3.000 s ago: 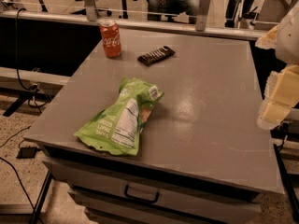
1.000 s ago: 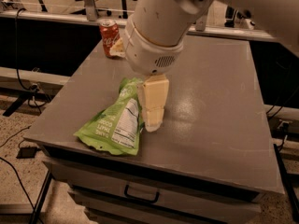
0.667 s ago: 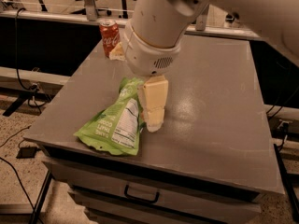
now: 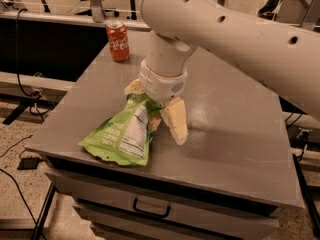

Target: Pick green rice chip bag

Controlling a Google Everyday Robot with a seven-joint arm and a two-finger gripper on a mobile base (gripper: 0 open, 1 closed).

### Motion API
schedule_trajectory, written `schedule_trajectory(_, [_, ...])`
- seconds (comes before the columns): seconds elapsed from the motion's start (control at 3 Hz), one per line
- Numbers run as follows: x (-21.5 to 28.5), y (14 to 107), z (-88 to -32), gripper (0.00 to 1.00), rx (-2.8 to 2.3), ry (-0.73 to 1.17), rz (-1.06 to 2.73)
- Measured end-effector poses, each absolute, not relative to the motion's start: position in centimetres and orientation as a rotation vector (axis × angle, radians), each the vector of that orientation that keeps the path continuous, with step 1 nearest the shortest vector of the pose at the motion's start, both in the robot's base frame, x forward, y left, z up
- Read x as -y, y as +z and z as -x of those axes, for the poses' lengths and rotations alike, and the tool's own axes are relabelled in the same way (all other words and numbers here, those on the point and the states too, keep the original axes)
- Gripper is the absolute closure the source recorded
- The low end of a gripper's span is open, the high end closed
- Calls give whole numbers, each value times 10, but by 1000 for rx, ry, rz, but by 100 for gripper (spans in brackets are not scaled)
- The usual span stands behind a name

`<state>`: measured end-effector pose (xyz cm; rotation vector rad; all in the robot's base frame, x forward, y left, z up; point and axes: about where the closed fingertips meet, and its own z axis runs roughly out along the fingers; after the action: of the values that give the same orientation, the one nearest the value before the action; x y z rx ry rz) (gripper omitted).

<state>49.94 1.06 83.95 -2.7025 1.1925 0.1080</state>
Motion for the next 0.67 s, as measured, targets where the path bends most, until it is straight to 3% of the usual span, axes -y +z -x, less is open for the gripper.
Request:
schedule_trajectory(0.33, [-12, 836, -500, 2, -1167, 112, 2715])
schedule_trajectory(0.67, [-12, 836, -500, 33, -1164, 109, 2714])
